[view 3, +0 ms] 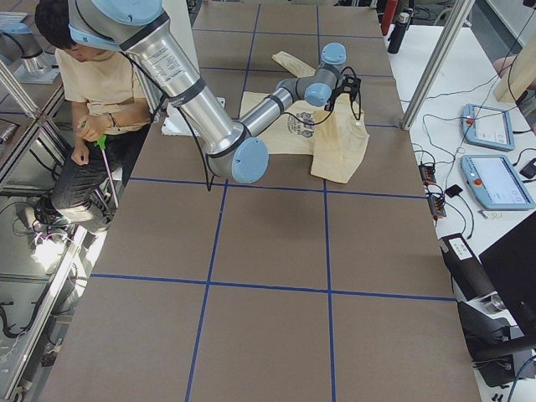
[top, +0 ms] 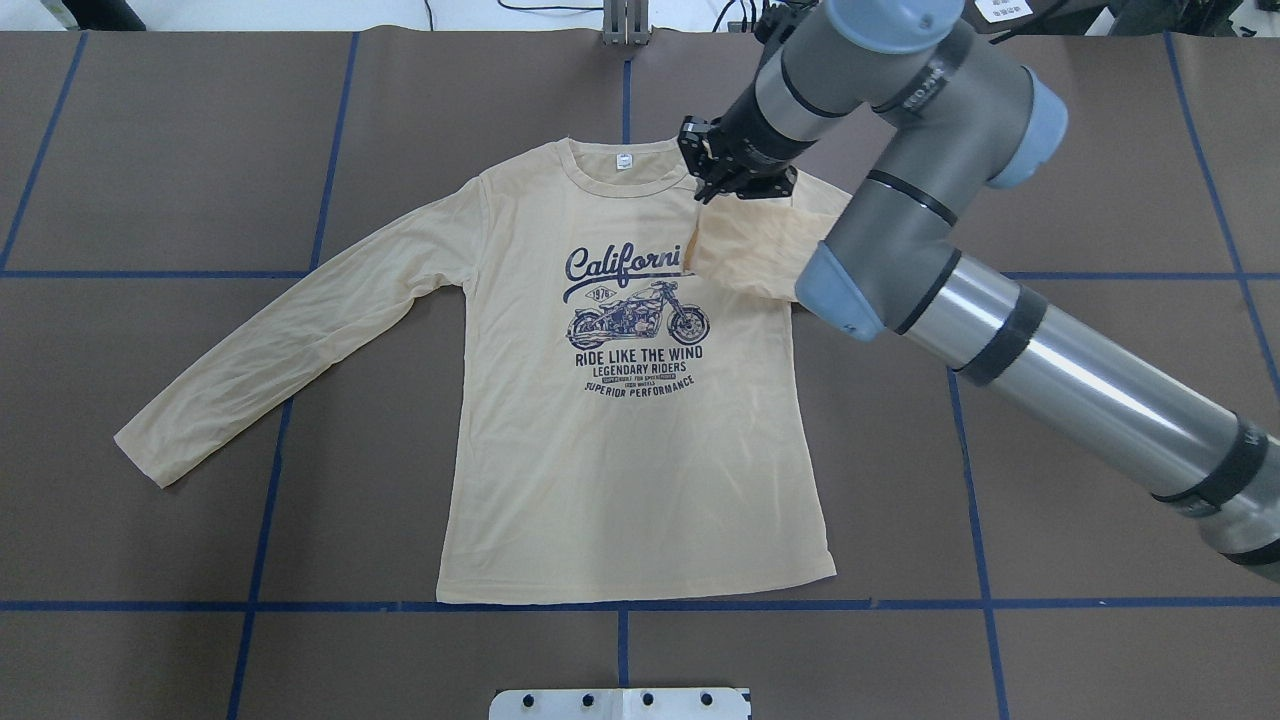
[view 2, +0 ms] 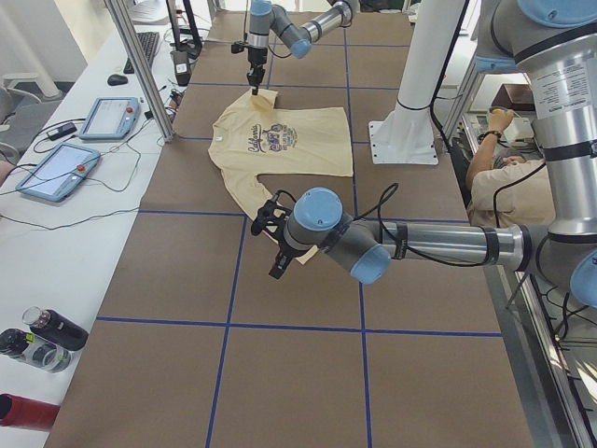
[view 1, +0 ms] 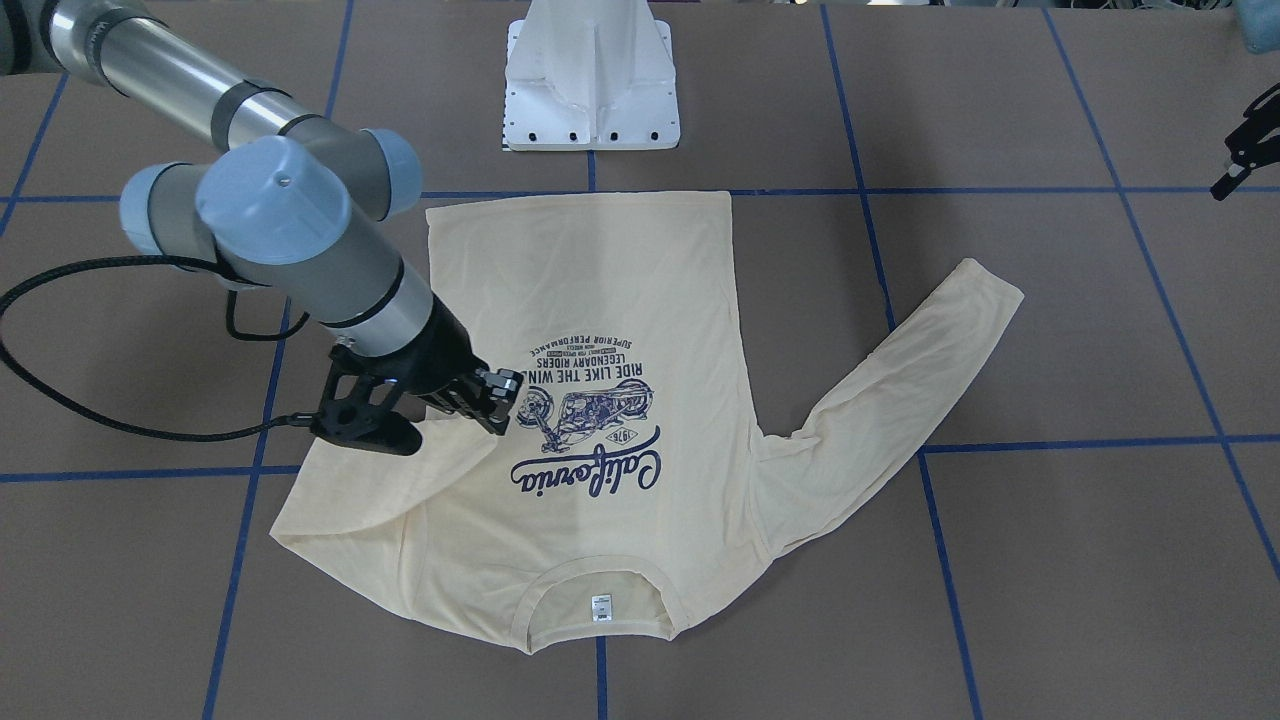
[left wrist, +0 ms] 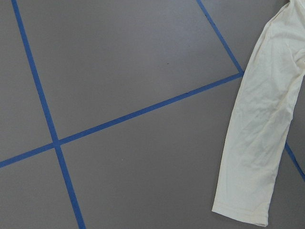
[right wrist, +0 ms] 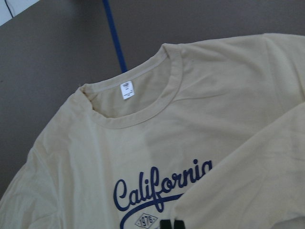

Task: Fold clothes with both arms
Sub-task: 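Grasp the sleeve with the right gripper and fold it across the chest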

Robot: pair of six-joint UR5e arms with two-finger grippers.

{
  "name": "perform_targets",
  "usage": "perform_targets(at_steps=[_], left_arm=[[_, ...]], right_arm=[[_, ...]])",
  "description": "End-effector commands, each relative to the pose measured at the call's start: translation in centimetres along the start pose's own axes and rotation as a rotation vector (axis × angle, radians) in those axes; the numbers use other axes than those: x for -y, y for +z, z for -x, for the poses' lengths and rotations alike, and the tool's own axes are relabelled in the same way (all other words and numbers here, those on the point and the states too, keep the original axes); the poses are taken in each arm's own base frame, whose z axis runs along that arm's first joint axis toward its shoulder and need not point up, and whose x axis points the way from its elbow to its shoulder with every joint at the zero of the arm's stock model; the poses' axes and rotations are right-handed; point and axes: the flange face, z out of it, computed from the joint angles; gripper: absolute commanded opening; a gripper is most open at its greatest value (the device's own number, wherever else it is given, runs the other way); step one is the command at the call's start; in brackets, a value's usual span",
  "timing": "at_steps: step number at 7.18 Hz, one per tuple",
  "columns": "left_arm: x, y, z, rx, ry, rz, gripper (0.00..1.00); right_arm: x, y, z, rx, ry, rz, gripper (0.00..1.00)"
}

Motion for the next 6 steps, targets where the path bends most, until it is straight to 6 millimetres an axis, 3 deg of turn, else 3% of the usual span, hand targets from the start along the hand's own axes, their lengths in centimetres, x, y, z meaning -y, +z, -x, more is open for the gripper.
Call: perform_targets(at_steps=[1,2,3,4,6], left_arm=[[-0.1,0.1,0.1,0.0,-0.001,0.002,1.0],[-0.1,0.1,0.1,-0.001,0.0,0.002,1.0],[-0.2,0.1,0.2,0.0,0.0,0.004,1.0],[-0.2,0.2,0.3,0.001,-0.001,0.006,1.0],[-0.2,0.2,0.3,0.001,-0.001,0.006,1.0]], right_arm=[[-2.9,-0.2,8.5,0.057,-0.05,-0.037,0.0],[-4.9,0.5,12.3,0.07,-0.075,-0.041,0.0],[-7.4,1.7,14.4,0.074,-0.11,-0.068,0.0],[-9.4,1.6,16.2,0.093,-0.134,-0.063,0.0],[-11.8,3.4,16.8,0.081,-0.222,-0.057,0.0]])
